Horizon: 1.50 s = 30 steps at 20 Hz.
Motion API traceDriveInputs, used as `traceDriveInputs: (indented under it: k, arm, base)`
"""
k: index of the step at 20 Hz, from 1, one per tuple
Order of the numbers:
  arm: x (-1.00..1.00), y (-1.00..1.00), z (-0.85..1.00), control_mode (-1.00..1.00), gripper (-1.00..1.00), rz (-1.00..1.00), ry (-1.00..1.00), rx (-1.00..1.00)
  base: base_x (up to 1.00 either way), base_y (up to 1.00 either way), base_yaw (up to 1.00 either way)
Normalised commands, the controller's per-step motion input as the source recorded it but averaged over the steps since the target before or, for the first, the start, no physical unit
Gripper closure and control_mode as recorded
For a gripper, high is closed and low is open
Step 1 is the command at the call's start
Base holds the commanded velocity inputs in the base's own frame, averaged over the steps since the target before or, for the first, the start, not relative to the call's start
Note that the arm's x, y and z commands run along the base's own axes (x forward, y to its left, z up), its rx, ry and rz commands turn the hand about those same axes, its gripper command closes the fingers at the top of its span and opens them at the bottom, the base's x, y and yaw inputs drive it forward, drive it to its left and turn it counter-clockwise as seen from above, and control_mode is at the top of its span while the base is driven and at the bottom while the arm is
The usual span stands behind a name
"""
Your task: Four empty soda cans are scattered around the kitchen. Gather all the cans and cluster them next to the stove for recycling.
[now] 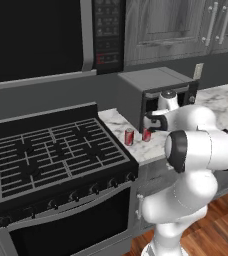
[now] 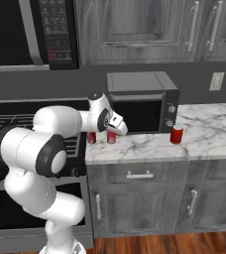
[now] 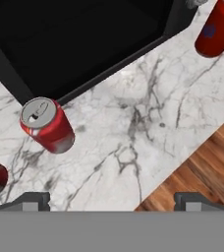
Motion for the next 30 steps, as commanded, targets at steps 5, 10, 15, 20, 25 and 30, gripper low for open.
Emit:
traceDriveInputs:
  k: [5, 10, 15, 20, 25, 30]
  arm:
    - [0.04, -0.34, 0.02, -1.00, -1.00, -0.04, 0.00, 0.00]
    - [0.05, -0.38, 0.02, -1.00, -1.00, -0.05, 0.00, 0.00]
    - [0.10, -0.34, 0.11, -1.00, -1.00, -0.07, 0.00, 0.00]
    - [0.06, -0.36, 0.15, -1.00, -1.00, -0.01, 0.00, 0.00]
    - [0.04, -0.36, 0.13, -1.00, -1.00, 0.00, 0.01, -0.01]
    - [0.01, -0.37, 0.09, -1.00, -1.00, 0.00, 0.00, -0.02]
  base:
    - [0.00, 0.00, 0.00]
    - [0.00, 0.00, 0.00]
    - [0.00, 0.00, 0.00]
    - [0.00, 0.00, 0.00]
    - [0.00, 0.00, 0.00]
    - [0.00, 0.00, 0.00]
